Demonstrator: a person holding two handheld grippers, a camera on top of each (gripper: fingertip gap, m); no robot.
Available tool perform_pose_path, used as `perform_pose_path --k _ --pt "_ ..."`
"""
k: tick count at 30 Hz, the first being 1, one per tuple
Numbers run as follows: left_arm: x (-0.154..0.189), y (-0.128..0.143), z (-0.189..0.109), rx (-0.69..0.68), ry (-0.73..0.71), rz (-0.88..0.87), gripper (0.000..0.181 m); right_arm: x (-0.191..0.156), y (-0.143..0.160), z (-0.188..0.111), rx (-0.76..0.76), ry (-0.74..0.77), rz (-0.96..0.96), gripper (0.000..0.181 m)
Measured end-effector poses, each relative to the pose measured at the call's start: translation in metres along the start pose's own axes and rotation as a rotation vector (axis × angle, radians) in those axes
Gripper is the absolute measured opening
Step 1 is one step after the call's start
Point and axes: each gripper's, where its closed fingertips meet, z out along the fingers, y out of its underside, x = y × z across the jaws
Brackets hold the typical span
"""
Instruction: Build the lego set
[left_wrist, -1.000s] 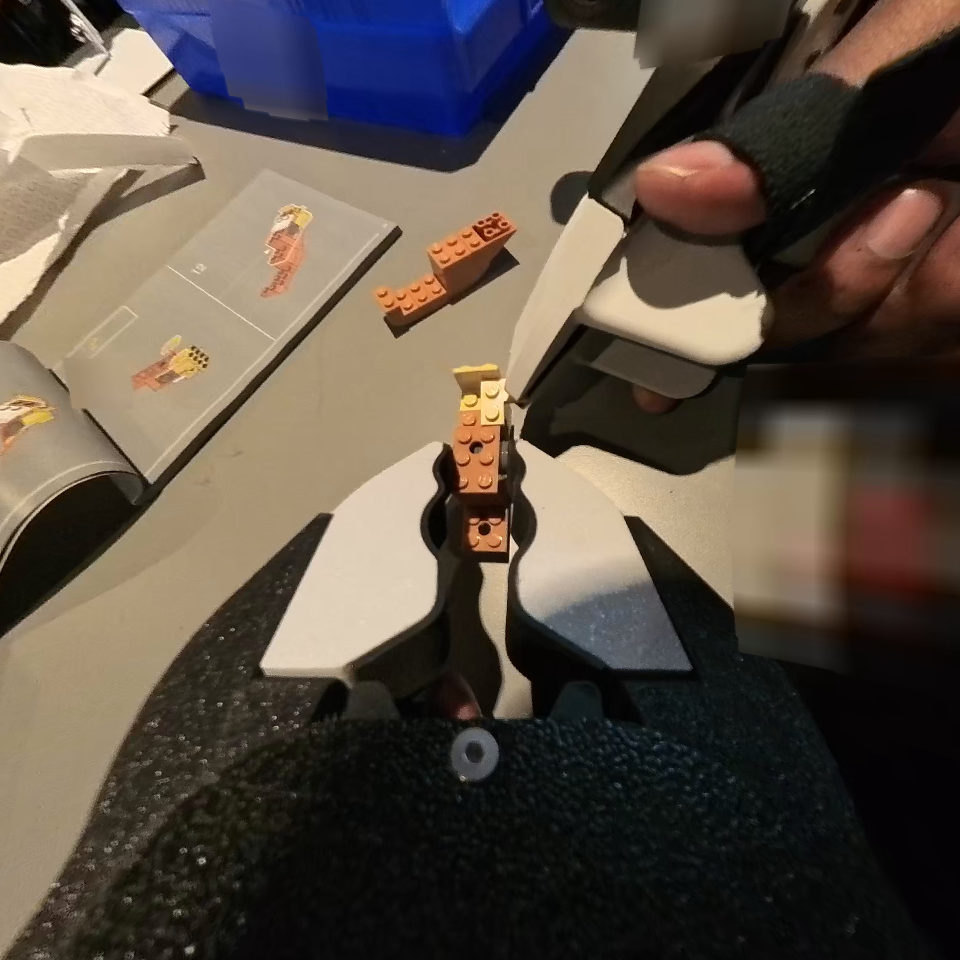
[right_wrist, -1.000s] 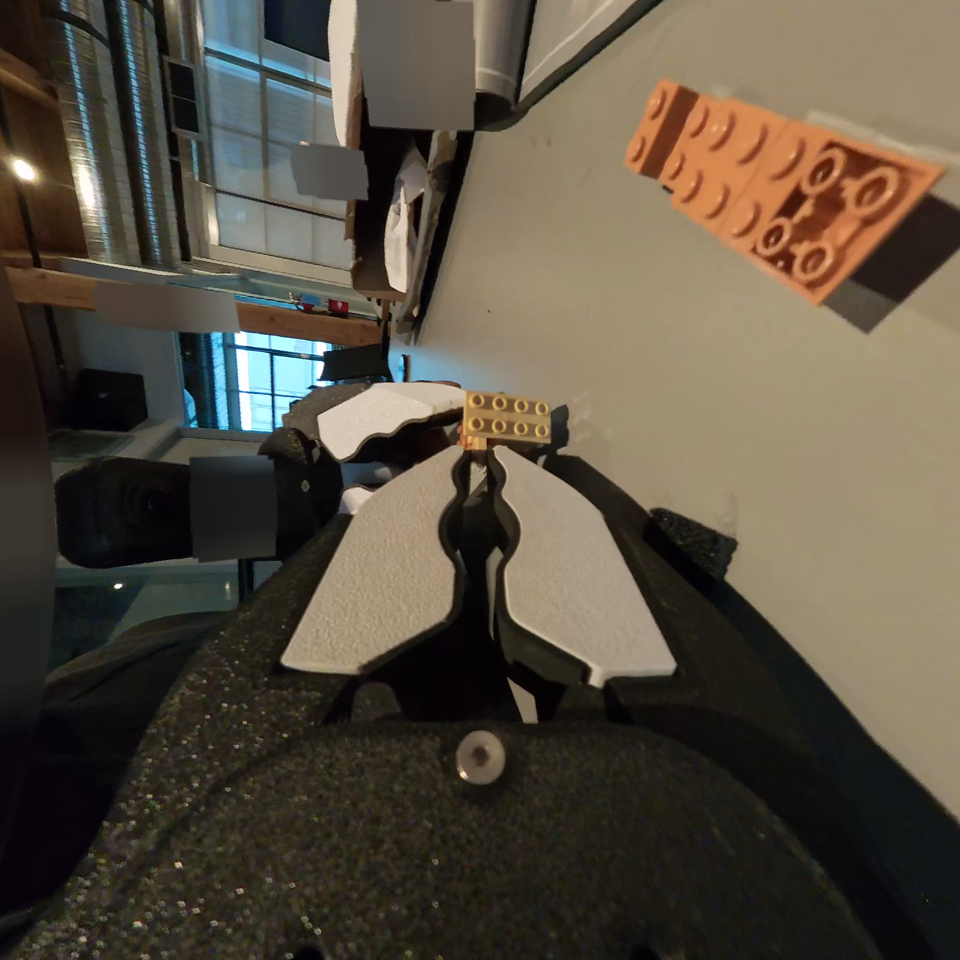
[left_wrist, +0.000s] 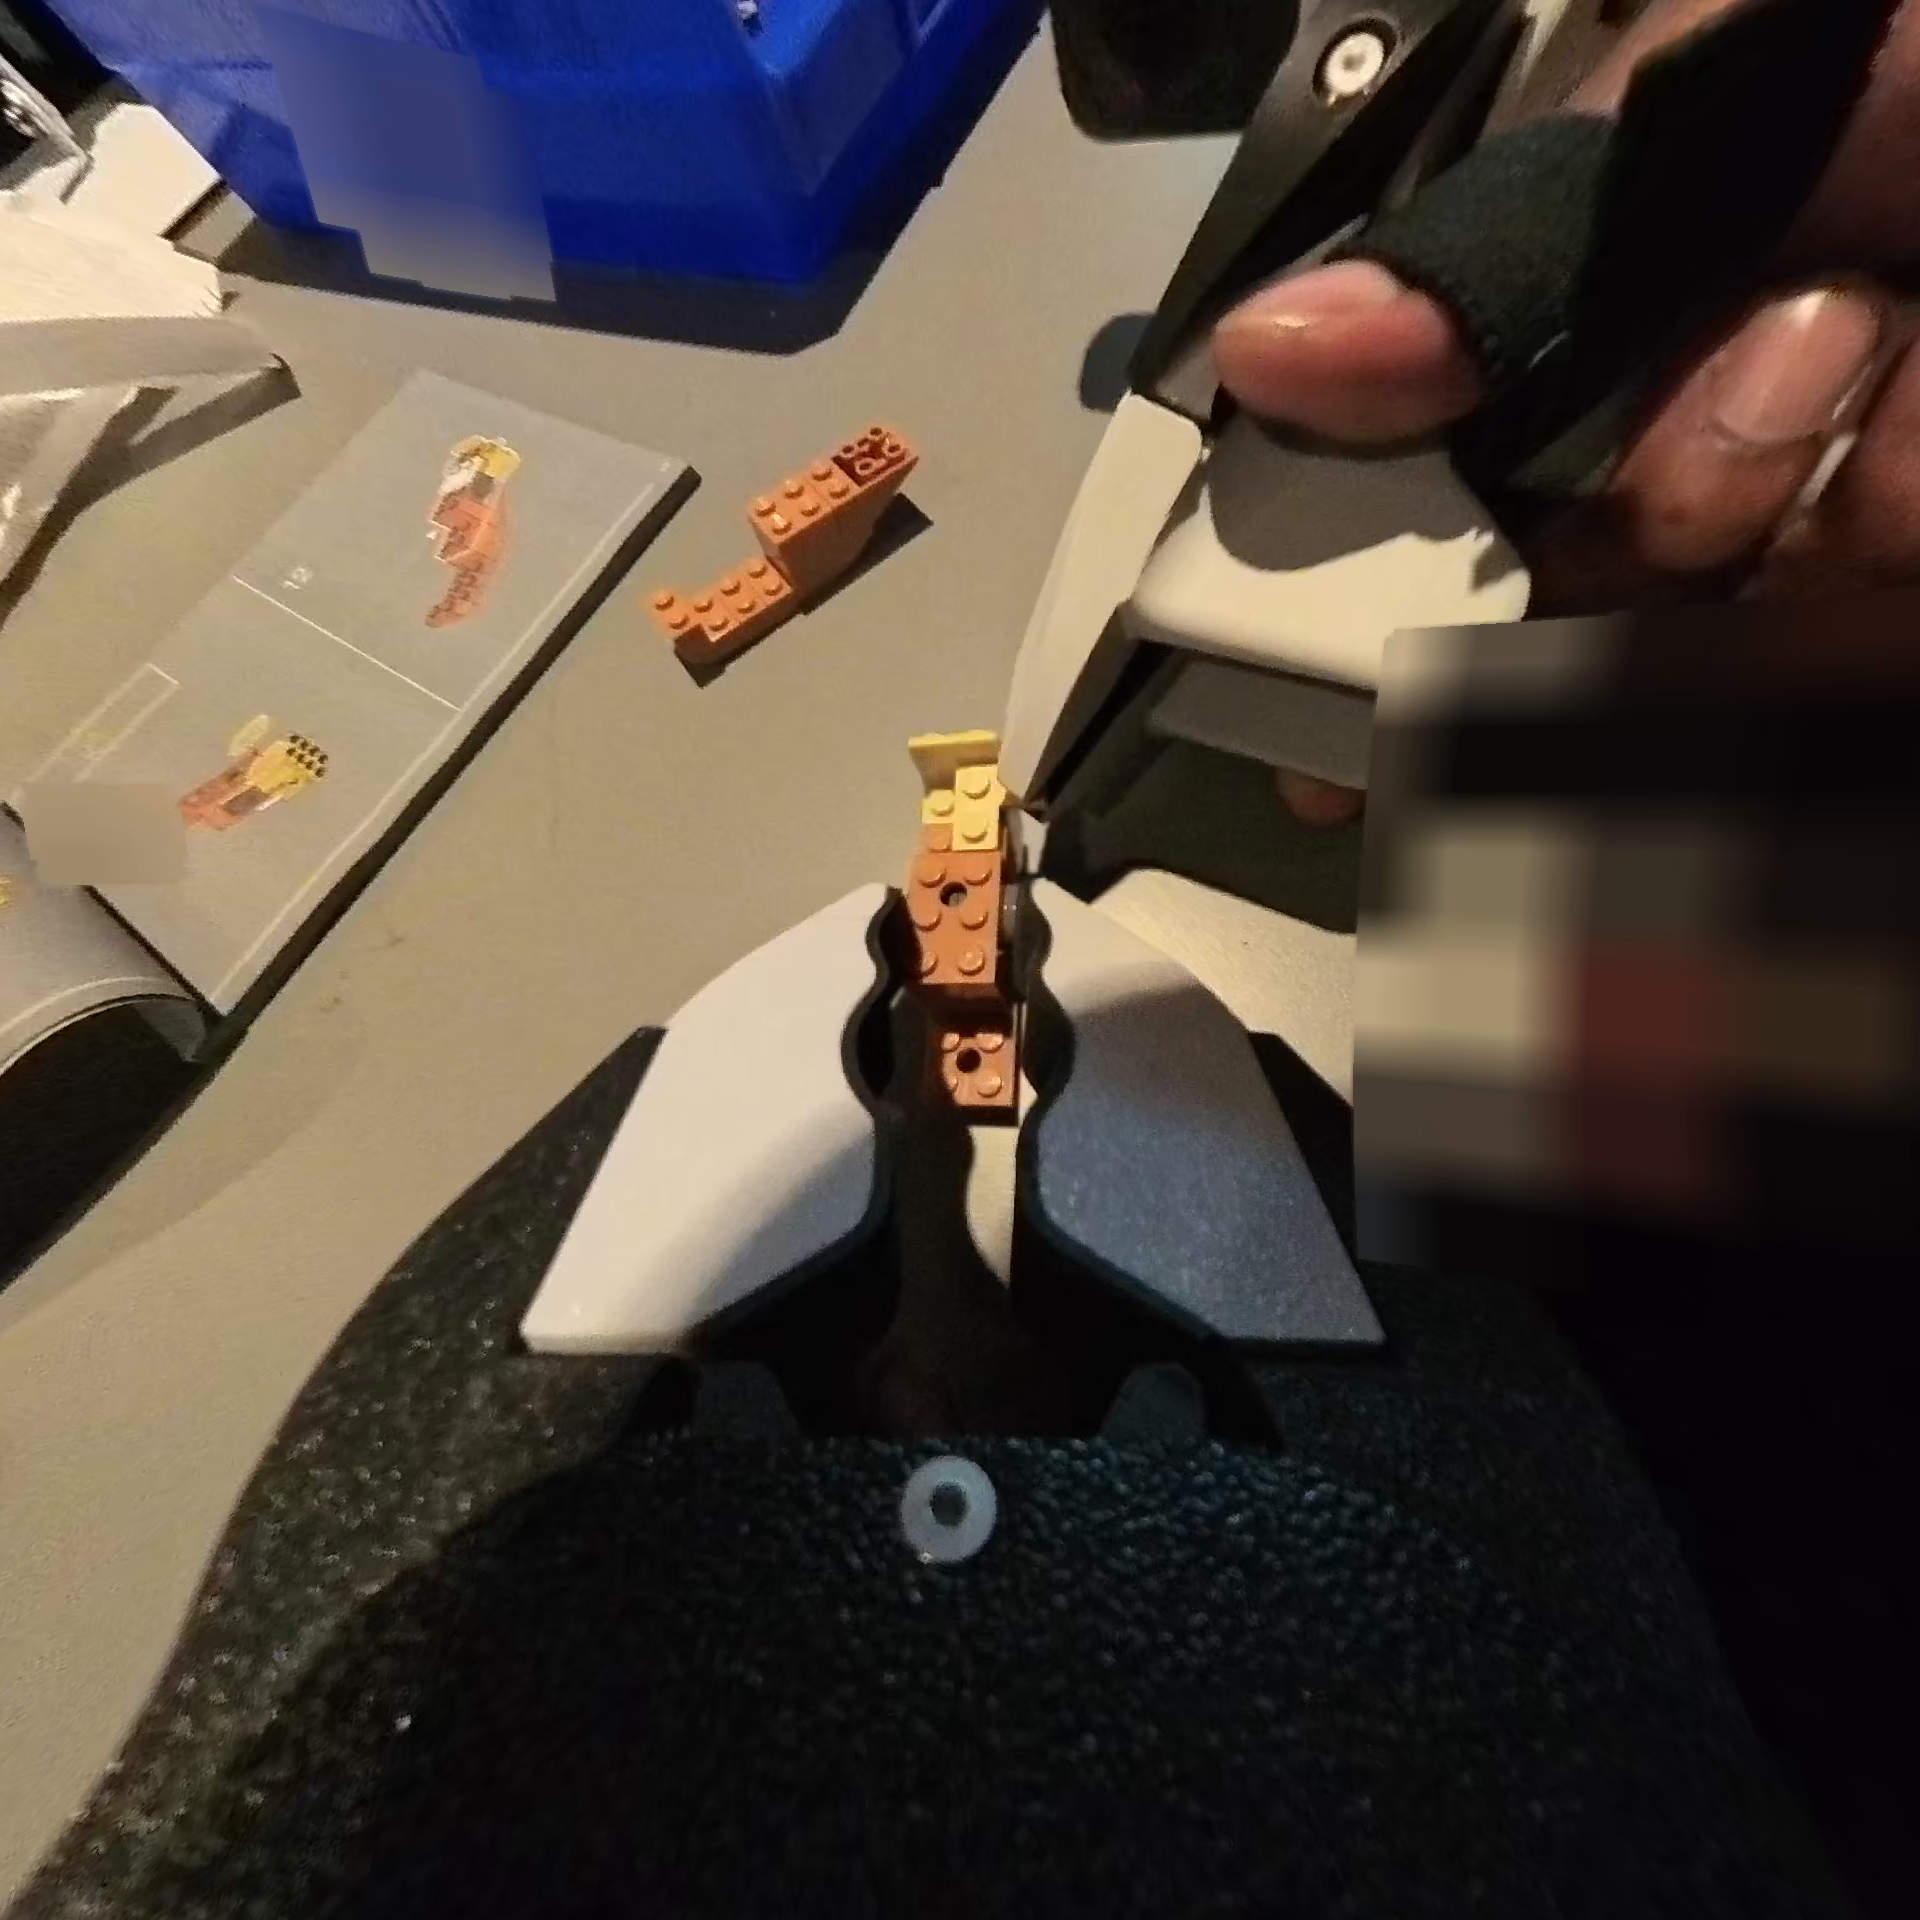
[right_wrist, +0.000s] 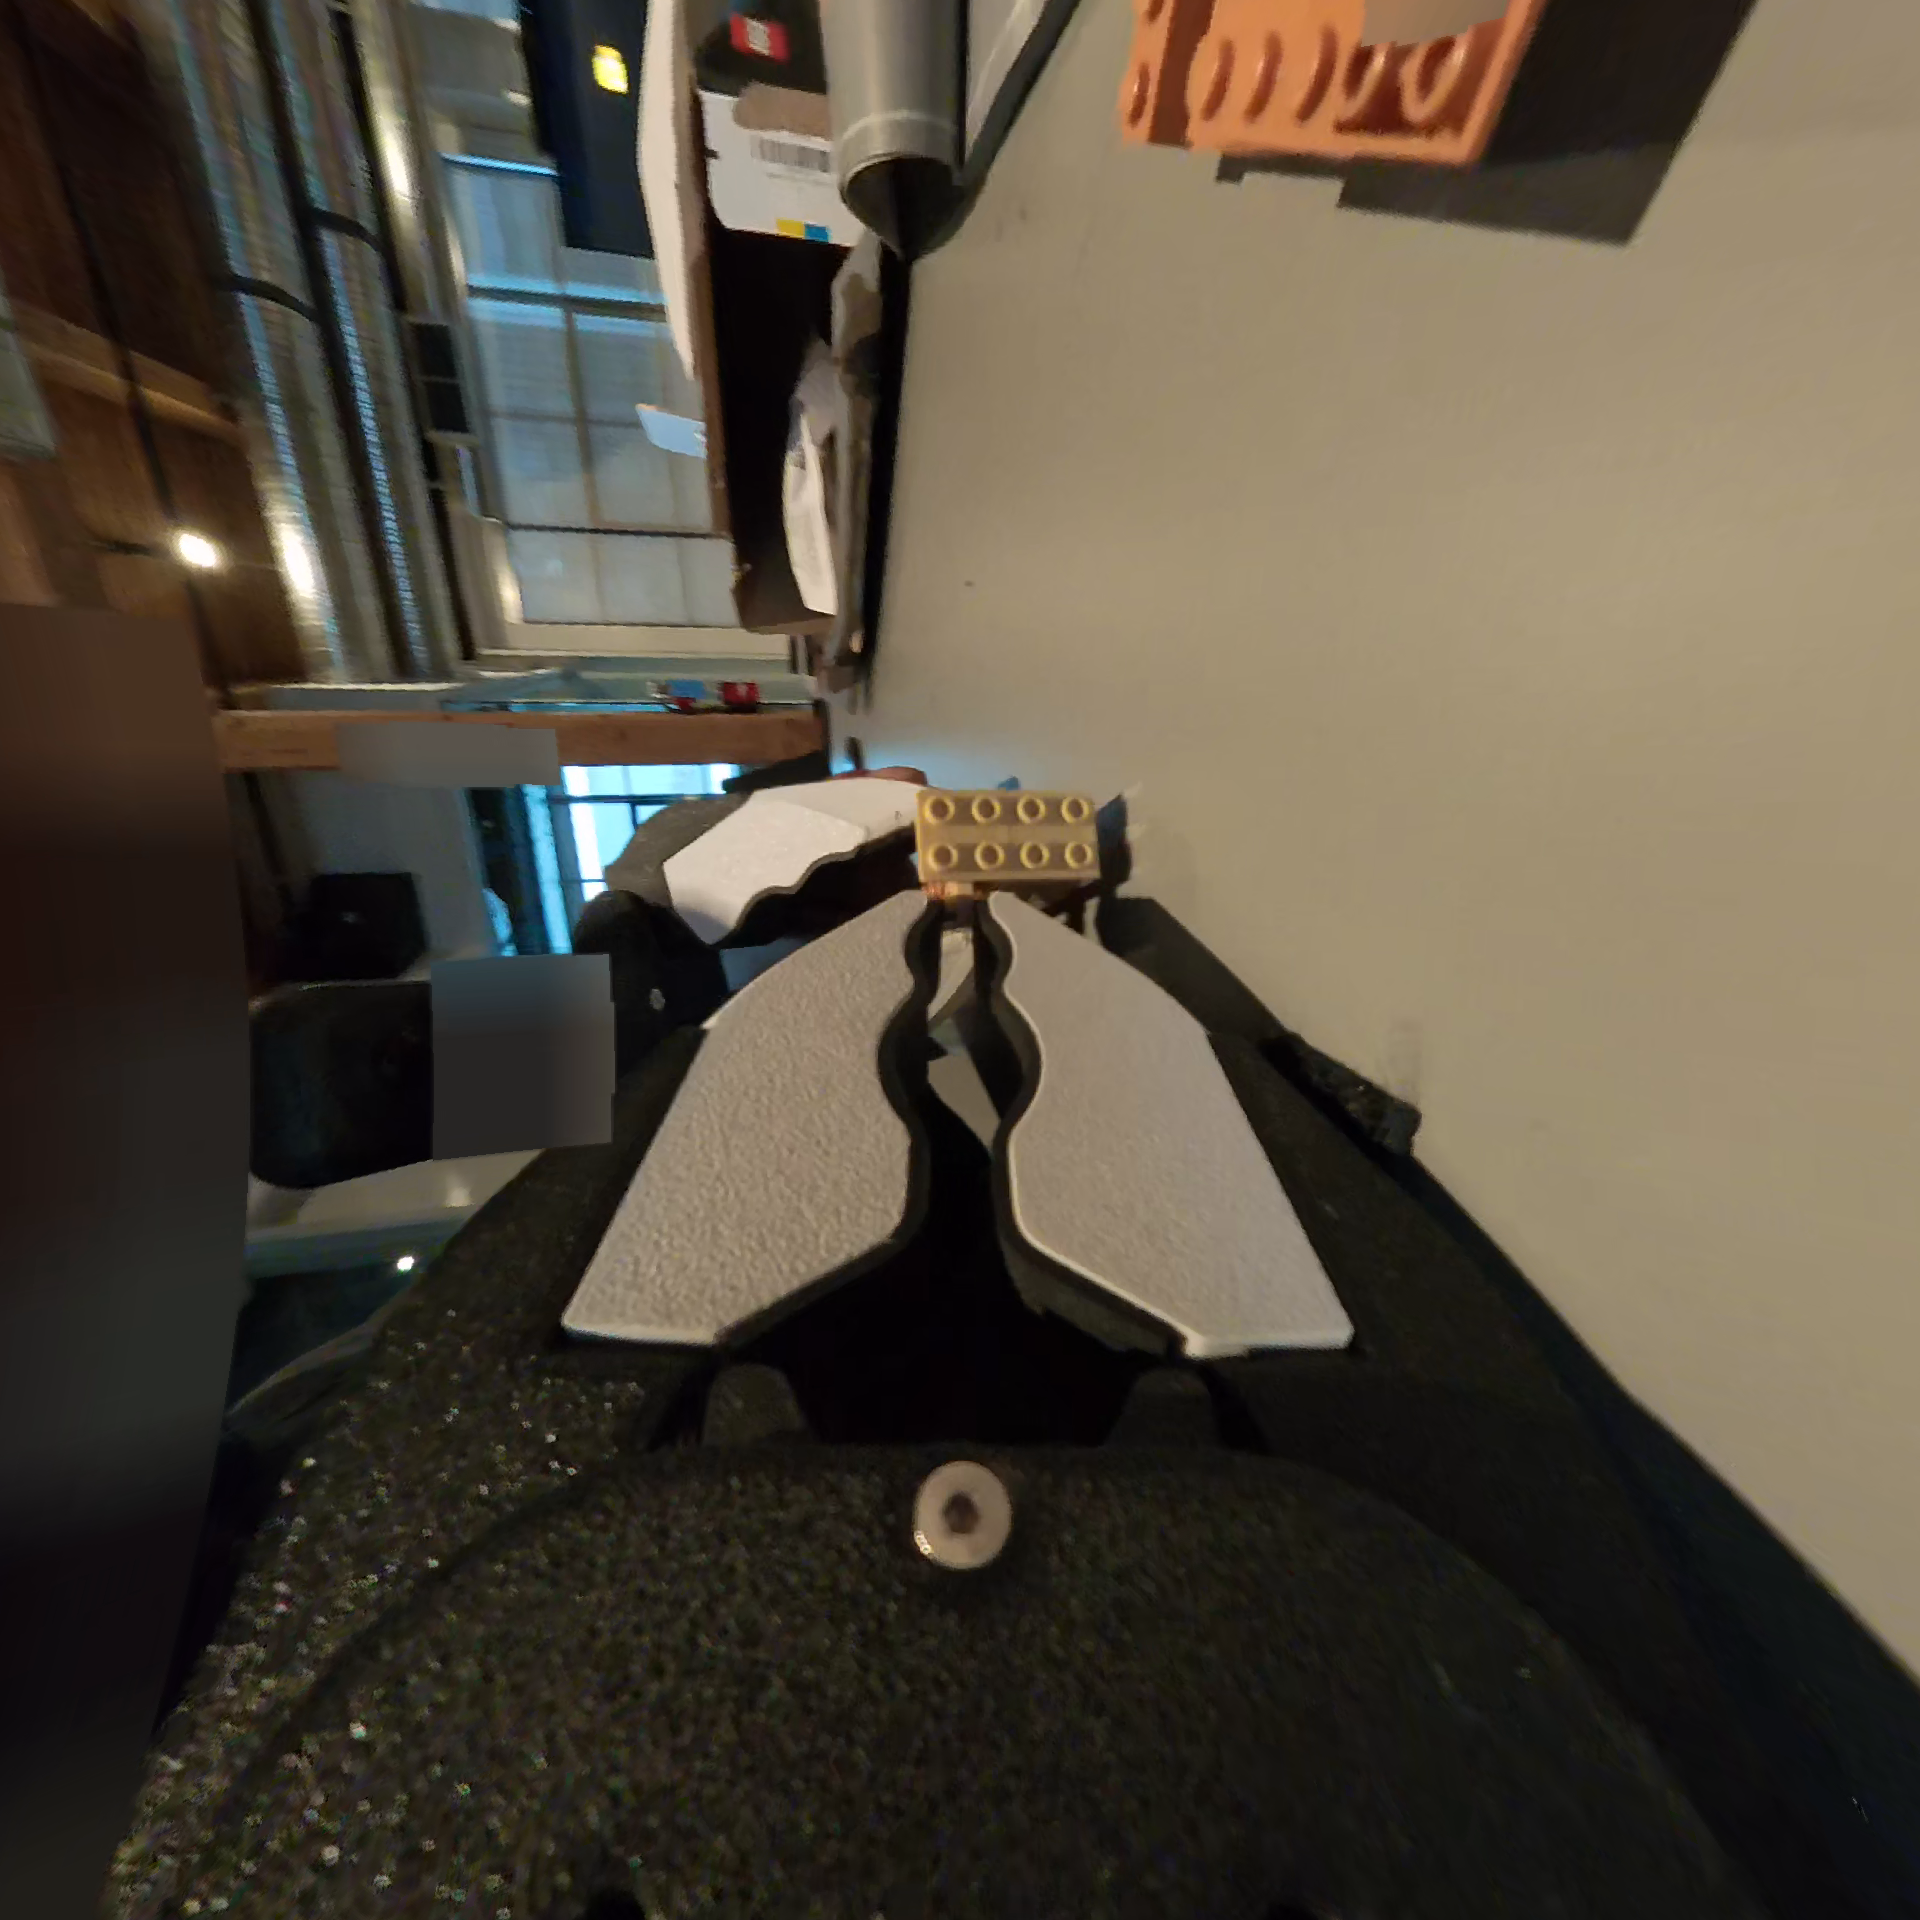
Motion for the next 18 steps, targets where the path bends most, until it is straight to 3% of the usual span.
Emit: perform_pose_path --k 9,18 --pt "0.005 -0.014 -0.003 0.080 -0.010 0.017 0.019 -0.009 0.001 -0.013 0.037 -0.064 -0.015 0.005" --pt "0.031 -0.053 0.012 0.218 -0.036 0.158 0.019 -0.014 0.000 -0.061 0.093 -0.077 -0.106 0.005"
